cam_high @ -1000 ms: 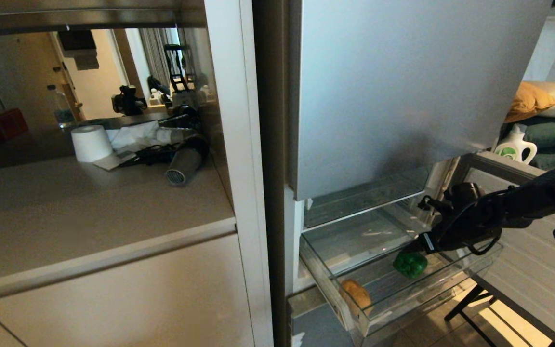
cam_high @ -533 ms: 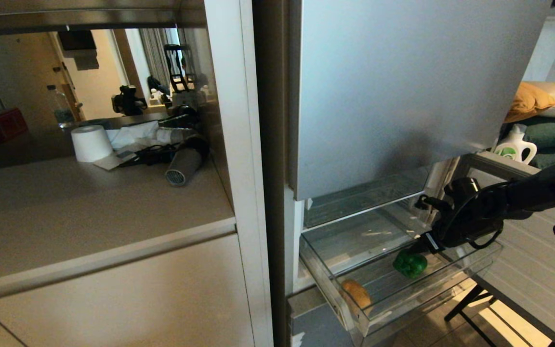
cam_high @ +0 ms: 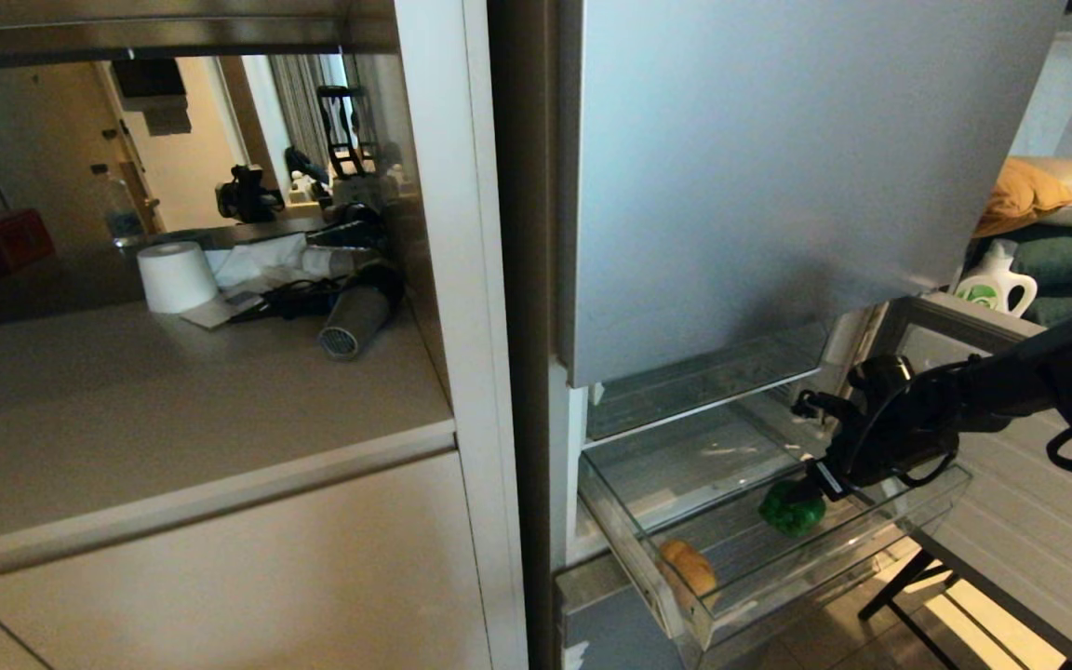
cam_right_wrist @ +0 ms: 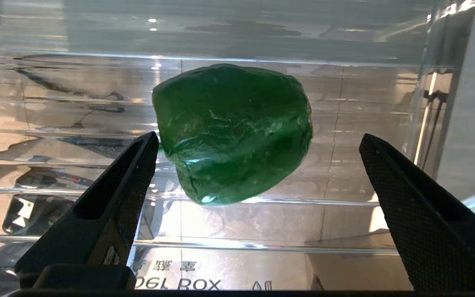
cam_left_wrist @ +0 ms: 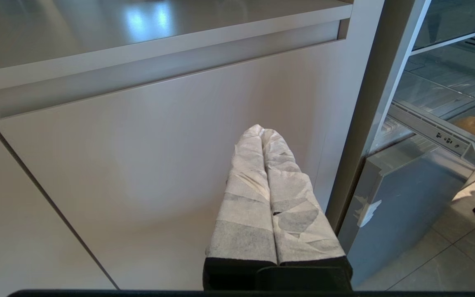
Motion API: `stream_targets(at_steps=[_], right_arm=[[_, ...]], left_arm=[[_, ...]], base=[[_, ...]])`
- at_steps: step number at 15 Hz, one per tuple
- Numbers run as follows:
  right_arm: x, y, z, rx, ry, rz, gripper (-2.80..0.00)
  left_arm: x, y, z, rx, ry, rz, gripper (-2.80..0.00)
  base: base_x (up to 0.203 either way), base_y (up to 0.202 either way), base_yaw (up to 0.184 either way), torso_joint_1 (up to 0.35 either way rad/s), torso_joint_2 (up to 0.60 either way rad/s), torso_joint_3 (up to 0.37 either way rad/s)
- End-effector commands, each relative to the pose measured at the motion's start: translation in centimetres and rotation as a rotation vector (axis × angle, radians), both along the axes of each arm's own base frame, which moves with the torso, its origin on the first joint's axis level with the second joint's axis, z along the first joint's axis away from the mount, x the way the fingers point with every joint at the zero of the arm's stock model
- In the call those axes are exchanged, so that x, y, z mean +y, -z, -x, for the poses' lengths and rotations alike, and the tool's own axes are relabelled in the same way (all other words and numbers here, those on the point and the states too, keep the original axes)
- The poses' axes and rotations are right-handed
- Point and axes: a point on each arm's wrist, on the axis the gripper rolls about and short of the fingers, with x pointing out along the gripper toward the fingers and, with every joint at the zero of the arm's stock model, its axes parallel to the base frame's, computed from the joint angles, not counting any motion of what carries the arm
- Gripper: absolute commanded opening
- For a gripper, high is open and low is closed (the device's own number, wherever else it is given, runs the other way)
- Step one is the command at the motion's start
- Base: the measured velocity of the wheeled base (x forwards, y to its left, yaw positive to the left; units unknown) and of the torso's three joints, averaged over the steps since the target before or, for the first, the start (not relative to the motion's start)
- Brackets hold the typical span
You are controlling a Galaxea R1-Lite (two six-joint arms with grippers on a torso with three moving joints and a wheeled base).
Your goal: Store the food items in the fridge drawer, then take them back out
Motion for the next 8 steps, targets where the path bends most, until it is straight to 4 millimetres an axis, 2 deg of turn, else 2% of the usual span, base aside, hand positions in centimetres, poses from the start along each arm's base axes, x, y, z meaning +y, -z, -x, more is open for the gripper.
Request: stream_targets(at_steps=[1, 8], right_arm=[[0.1, 0.5, -0.1, 0.011, -0.005, -0.001, 0.00], [0.5, 1.7, -0.3, 0.034, -0.017, -0.008, 0.00]], left_arm=[[0.0, 0.3, -0.1, 0.012, 0.000, 0.000, -2.80], [0.0, 0.3, -0.1, 0.012, 0.000, 0.000, -2.80]], base=[[0.000, 0.000, 0.000, 0.000, 0.00, 0.000], [0.000, 0.000, 0.000, 0.000, 0.00, 0.000]])
